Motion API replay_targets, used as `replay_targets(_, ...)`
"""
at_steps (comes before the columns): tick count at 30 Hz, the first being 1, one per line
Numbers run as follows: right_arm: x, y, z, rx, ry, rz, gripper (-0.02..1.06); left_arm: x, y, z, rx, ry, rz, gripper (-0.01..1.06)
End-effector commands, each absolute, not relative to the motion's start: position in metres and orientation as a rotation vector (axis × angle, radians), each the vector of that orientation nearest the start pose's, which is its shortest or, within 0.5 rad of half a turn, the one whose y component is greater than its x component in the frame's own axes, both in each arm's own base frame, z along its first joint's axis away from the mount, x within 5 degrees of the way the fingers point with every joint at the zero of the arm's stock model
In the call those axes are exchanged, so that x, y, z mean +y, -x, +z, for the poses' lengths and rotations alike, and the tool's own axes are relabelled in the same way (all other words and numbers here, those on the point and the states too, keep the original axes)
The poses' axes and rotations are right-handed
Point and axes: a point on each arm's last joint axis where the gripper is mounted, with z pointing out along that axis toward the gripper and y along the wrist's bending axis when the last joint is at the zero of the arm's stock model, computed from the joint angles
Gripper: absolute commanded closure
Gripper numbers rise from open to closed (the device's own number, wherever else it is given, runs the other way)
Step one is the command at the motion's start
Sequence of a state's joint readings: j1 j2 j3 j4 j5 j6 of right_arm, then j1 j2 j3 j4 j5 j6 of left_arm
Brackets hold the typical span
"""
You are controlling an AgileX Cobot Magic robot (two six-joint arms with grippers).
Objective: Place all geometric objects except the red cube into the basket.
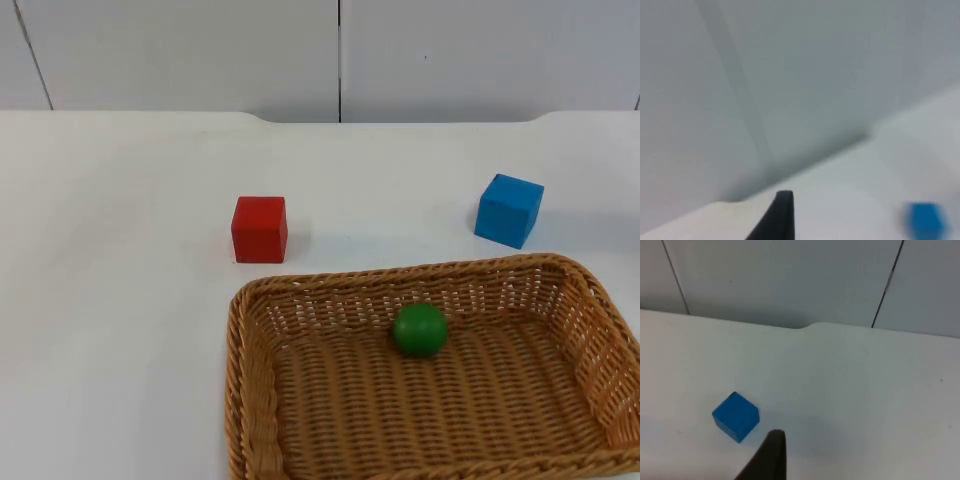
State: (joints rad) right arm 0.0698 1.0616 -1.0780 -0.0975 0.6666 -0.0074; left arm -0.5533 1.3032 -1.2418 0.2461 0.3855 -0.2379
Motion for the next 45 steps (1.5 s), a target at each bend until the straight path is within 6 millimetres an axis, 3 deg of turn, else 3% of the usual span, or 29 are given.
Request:
replay_targets(1,0.011,-0.221,0.386,2.122,0.171,-0.084,0.01,-0.114,-0.263,0.416,1.908,-0.335,-0.185,0.0)
replay_targets(4,0.022,-0.243,0.372,2.14,0.315,-0.1,0.01,-0.062,-0.268,0.426,1.936,-0.115,-0.105,0.0)
replay_targets(6,0.031,-0.268,0.349,2.186,0.406,-0.112,0.01,-0.041,-0.266,0.428,1.954,-0.023,-0.078,0.0)
replay_targets(7,0.031,-0.268,0.349,2.186,0.406,-0.112,0.01,-0.041,-0.266,0.428,1.954,-0.023,-0.078,0.0)
replay_targets(9,0.036,-0.296,0.322,2.241,0.465,-0.123,0.01,-0.029,-0.265,0.426,1.982,0.021,-0.044,0.0)
replay_targets(11,0.04,-0.326,0.288,2.309,0.572,-0.14,0.01,-0.028,-0.263,0.425,2.003,0.016,-0.024,0.0)
replay_targets(12,0.04,-0.326,0.288,2.309,0.572,-0.14,0.01,-0.028,-0.263,0.425,2.003,0.016,-0.024,0.0)
replay_targets(13,0.044,-0.339,0.277,2.323,0.639,-0.125,0.01,-0.028,-0.263,0.424,2.01,0.011,-0.02,0.0)
replay_targets(16,0.066,-0.382,0.235,2.342,0.841,0.073,0.01,-0.029,-0.263,0.423,2.019,0.013,-0.043,0.0)
replay_targets(17,0.066,-0.382,0.235,2.342,0.841,0.073,0.01,-0.029,-0.263,0.423,2.019,0.013,-0.043,0.0)
replay_targets(20,0.076,-0.414,0.207,2.376,0.925,0.159,0.01,-0.029,-0.262,0.423,2.024,0.014,-0.042,0.0)
replay_targets(21,0.076,-0.414,0.207,2.376,0.925,0.159,0.01,-0.029,-0.262,0.423,2.024,0.014,-0.042,0.0)
replay_targets(26,0.085,-0.454,0.179,2.422,1.093,0.232,0.01,-0.029,-0.262,0.422,2.033,0.014,-0.037,0.0)
replay_targets(31,0.09,-0.473,0.158,2.441,1.128,0.239,0.01,-0.029,-0.263,0.421,2.037,0.013,-0.034,0.0)
replay_targets(41,0.1,-0.473,0.112,2.522,1.218,0.232,0.02,-0.029,-0.268,0.417,2.052,0.004,-0.012,0.0)
replay_targets(43,0.101,-0.473,0.111,2.516,1.233,0.233,0.08,-0.029,-0.269,0.416,2.055,0.004,-0.011,0.0)
replay_targets(45,0.101,-0.474,0.108,2.507,1.232,0.223,0.4,-0.029,-0.27,0.415,2.056,0.0,-0.004,0.0)
